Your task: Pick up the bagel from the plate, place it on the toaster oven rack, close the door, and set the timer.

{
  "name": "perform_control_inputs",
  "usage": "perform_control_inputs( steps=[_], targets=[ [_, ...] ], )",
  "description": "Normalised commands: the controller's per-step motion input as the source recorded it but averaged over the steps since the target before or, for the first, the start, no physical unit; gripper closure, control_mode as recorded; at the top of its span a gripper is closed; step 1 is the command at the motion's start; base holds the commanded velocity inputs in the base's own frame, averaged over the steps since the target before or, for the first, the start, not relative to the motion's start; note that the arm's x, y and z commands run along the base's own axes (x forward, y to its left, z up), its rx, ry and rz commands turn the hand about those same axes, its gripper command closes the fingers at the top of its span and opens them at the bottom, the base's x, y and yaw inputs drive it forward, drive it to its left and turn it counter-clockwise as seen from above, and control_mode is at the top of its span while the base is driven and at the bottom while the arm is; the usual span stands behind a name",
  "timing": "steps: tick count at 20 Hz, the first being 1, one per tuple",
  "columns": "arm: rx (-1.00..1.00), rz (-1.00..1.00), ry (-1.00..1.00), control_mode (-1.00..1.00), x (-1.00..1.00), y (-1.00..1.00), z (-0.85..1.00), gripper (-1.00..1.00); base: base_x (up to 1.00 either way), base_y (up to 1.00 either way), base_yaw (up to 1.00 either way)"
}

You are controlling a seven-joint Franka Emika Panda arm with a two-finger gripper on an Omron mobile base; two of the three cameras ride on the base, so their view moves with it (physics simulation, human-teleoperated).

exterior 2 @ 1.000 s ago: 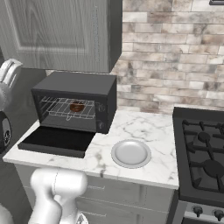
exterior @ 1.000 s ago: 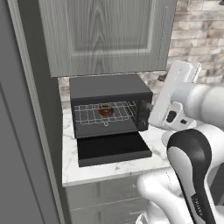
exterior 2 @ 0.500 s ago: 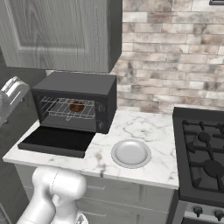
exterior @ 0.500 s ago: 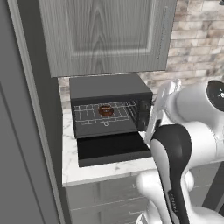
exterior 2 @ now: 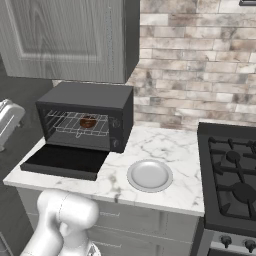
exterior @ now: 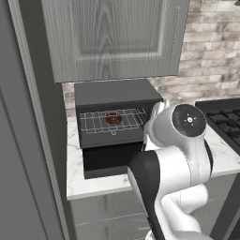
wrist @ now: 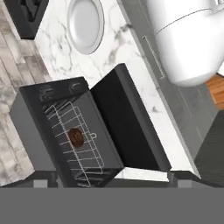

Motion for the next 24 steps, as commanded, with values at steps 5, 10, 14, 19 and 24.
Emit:
perform_control_inputs(
  steps=[5,10,14,19,24],
  targets=[
    [-0.01,-0.02,0.21,-1.0,0.31,0.0,-0.4,-1.0,0.0,0.0,0.0],
    [0.0,0.0,0.31,-1.0,0.12,0.07,-0.59,-1.0,0.0,0.0,0.0],
    [0.0,0.0,0.16,-1.0,0.0,0.3,-0.66,-1.0,0.0,0.0,0.0],
    [-0.02,0.0,0.03,-1.0,0.02,0.35,-0.43,-1.0,0.0,0.0,0.0],
    [-0.03,0.0,0.03,-1.0,0.25,0.35,-0.31,-1.0,0.0,0.0,0.0]
  ],
)
